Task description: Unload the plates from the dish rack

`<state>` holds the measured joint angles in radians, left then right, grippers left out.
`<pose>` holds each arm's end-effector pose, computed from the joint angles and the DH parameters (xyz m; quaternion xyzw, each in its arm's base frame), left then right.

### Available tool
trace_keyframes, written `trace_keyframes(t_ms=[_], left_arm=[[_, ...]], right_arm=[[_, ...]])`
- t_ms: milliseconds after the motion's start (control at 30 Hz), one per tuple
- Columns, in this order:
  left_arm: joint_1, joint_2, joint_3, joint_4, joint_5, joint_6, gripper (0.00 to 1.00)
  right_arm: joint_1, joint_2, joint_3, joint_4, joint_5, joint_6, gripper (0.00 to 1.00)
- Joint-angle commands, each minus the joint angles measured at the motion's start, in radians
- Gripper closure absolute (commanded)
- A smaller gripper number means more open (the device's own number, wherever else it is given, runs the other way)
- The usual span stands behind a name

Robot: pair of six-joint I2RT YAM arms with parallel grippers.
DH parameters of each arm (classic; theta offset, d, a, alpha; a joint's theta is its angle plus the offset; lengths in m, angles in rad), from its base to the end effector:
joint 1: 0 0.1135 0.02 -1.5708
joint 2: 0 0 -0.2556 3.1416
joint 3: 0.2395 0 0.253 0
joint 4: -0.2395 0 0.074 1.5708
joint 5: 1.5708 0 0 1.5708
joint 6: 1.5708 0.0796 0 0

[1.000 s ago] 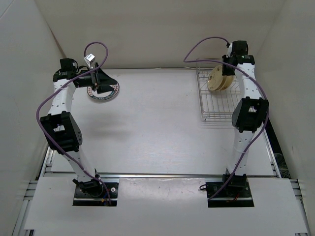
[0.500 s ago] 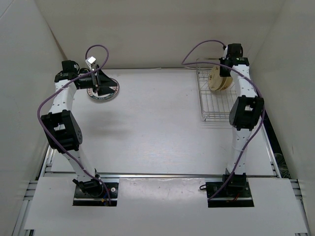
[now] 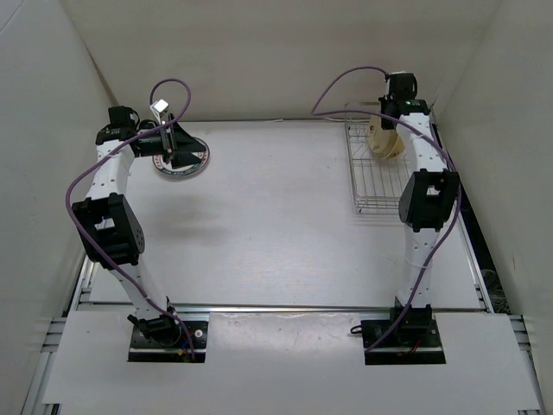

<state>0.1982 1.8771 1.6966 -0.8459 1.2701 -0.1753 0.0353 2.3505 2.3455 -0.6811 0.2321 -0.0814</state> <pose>0.4073 0.0043 0.2887 0.0128 0.7915 -0.5689 0.2230 0.5633 0.0016 0.2581 -0.0029 0.8990 -0.1144 0.4227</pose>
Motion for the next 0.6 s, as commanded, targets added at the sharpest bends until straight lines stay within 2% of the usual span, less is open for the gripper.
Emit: trace_keyframes(t_ms=[0,133,233,333,400,433,533,567], left_arm=[[0.001,-0.024,0.002,0.004,0.026,0.019,0.00],[0.001,-0.035,0.002,0.004,0.035,0.019,0.00],[0.001,-0.035,-0.009,0.004,0.035,0.010,0.00],[-0.009,-0.035,-0.018,0.004,0.044,-0.001,0.00],[-0.032,-0.035,-0.006,0.004,0.044,-0.001,0.00],[-0.055,-0.023,-0.006,0.004,0.035,-0.010,0.00],[-0.101,-0.003,-0.006,0.014,0.064,-0.029,0.00],[-0.111,-0.003,-0.006,0.015,0.080,-0.053,0.00]], right_arm=[[0.061,-0.192,-0.049,0.239,0.114,-0.079,1.00],[0.081,-0.270,-0.101,0.322,0.215,-0.213,1.00],[0.081,-0.316,-0.133,0.331,0.257,-0.224,1.00],[0.081,-0.361,-0.170,0.270,0.199,-0.213,1.00],[0.081,-0.399,-0.198,0.203,0.063,-0.180,1.00],[0.081,-0.411,-0.198,0.121,-0.170,-0.166,1.00],[0.072,-0.431,-0.238,-0.024,-0.562,-0.103,1.00],[0.072,-0.431,-0.255,-0.041,-0.674,-0.037,1.00]])
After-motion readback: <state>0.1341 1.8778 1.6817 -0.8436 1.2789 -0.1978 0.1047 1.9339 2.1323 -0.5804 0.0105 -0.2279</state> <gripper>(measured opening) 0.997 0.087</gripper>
